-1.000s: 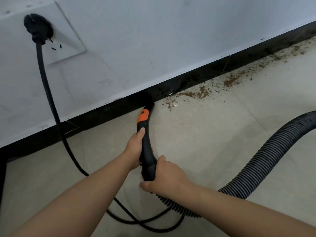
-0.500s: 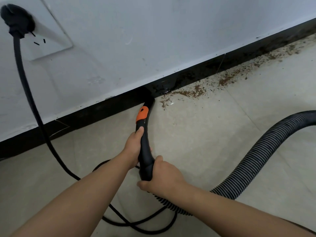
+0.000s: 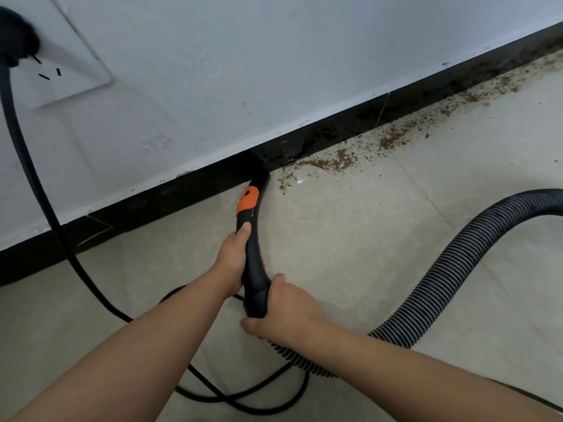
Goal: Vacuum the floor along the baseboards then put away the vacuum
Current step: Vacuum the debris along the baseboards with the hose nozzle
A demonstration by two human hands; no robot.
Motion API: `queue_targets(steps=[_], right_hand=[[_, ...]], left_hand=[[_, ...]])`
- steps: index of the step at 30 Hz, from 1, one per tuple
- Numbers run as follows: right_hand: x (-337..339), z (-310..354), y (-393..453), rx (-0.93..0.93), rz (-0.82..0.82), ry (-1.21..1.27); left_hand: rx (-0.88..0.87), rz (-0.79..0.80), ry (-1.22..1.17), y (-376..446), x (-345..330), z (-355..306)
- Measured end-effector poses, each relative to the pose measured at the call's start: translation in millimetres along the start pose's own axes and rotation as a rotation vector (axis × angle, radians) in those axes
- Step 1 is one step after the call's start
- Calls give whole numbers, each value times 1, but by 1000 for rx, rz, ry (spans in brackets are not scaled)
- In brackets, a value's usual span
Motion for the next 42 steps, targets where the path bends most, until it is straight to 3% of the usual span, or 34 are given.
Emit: queue_targets(steps=[42], right_hand=[[41, -36, -2, -34, -63, -5]], left_hand=[[-42, 3, 70, 15, -54, -6]])
Point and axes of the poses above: each hand's wrist, its own y-axis towards the middle knuckle, its own x-axis out of the back of the hand, z = x × y, the point moved 6 cm from there along y, towards the middle knuckle, and after that the axes turned 4 degrees about z, right-handed, at the moved point
